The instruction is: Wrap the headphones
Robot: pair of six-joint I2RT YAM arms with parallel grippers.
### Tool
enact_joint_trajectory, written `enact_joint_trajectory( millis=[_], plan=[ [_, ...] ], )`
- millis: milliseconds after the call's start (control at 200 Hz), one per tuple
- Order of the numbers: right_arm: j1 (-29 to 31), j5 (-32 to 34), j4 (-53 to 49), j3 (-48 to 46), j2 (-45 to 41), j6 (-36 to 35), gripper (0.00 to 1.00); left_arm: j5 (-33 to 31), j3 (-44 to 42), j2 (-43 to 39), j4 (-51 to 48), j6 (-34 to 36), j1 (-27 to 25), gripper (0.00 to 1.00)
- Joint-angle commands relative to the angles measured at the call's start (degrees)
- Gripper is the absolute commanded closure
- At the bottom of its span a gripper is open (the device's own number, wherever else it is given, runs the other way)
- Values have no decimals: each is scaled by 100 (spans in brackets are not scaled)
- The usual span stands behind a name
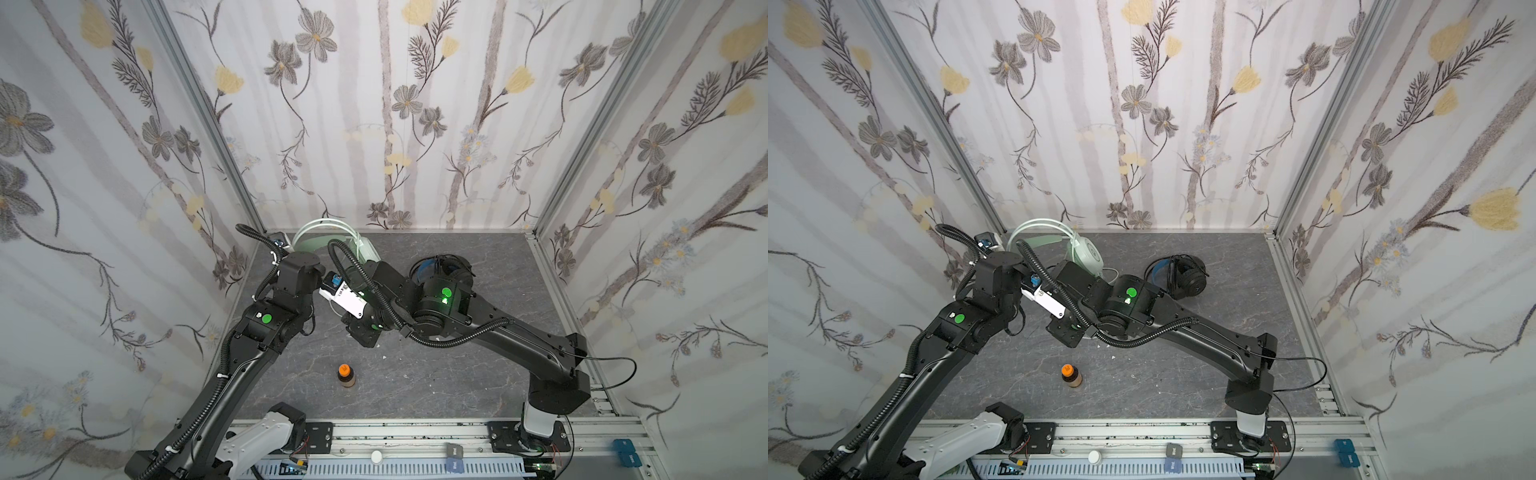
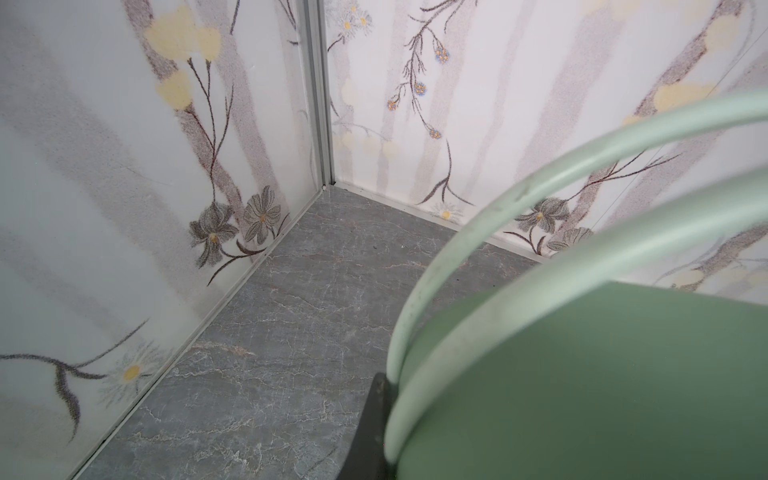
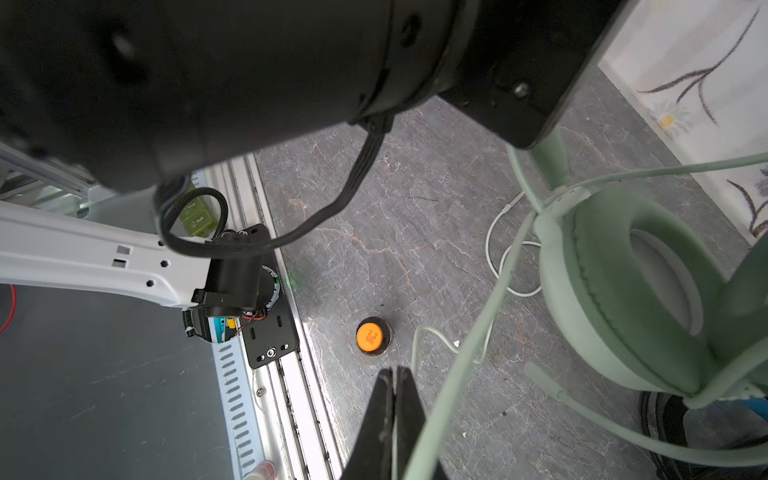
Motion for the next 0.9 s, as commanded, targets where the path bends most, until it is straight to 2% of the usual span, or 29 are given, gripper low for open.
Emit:
enact_joint_trajectory(
  millis=[0, 185, 305, 505, 560, 659, 899],
  plan=[
    [-28, 7, 84, 34, -196, -102, 100, -549, -86, -119, 498, 380, -16, 100],
    [-116, 489, -736, 34, -367, -586, 100, -860, -179, -367, 558, 1089, -35, 100],
    [-126, 877, -1089, 34, -357, -846, 100, -965, -179, -406, 605, 1165, -39, 100],
    [-127, 1563, -1269, 34, -400, -893, 100, -924, -146, -383, 622, 1353, -43, 100],
    [-128, 1754, -1219, 42, -441, -897, 100, -719, -127, -381, 622, 1500, -41, 100],
    [-156, 2225, -1186, 183, -435, -1062, 99, 35, 38, -291, 448, 1783, -41, 100],
    [-249, 3504, -680, 553, -377, -1512, 96, 1037, 412, -117, -430, 1770, -44, 100]
  ],
)
